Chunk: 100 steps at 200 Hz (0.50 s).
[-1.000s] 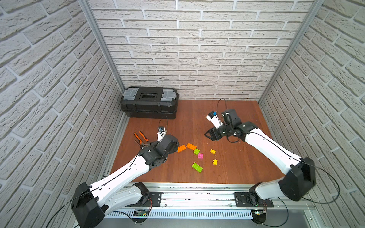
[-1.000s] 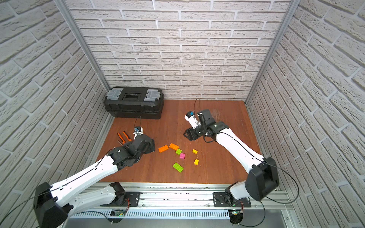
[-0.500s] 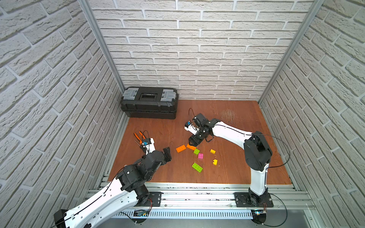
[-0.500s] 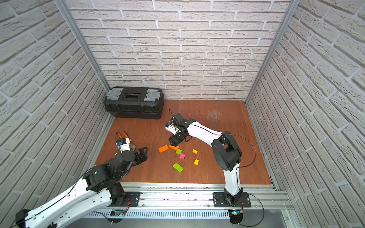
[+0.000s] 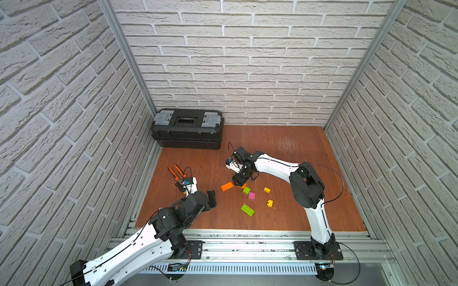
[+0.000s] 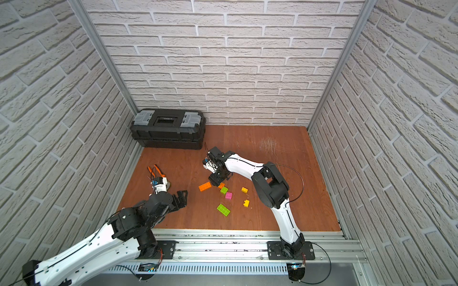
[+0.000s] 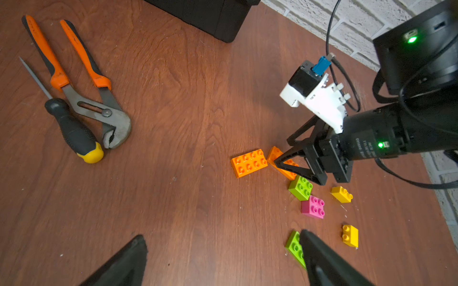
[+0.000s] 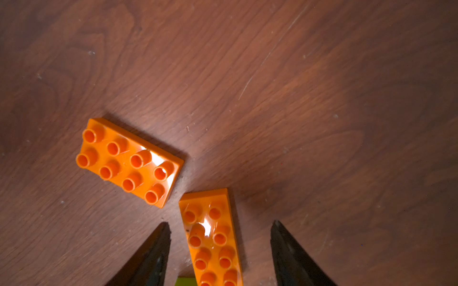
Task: Assemble a carrot with lego
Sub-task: Pick up the lego brick from the center of the board.
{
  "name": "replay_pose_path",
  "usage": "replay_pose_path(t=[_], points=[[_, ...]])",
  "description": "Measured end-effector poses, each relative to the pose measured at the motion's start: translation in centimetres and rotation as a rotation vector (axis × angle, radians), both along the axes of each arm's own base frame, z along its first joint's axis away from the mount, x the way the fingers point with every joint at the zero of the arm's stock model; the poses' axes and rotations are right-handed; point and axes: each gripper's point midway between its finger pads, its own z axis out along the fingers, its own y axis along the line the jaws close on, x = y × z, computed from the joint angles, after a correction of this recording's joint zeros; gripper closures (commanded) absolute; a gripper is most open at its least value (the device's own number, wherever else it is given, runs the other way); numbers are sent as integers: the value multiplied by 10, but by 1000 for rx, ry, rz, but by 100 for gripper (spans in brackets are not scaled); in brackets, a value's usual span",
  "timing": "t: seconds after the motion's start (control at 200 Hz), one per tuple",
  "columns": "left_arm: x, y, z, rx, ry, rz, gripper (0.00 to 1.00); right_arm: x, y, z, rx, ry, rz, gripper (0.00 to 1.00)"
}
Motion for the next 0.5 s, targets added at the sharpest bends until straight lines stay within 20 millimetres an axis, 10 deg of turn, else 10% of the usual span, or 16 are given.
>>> replay_pose_path(t=[0.5], points=[[-3, 0, -13, -20, 20, 6, 2, -8, -5, -11, -29, 14, 16, 45]])
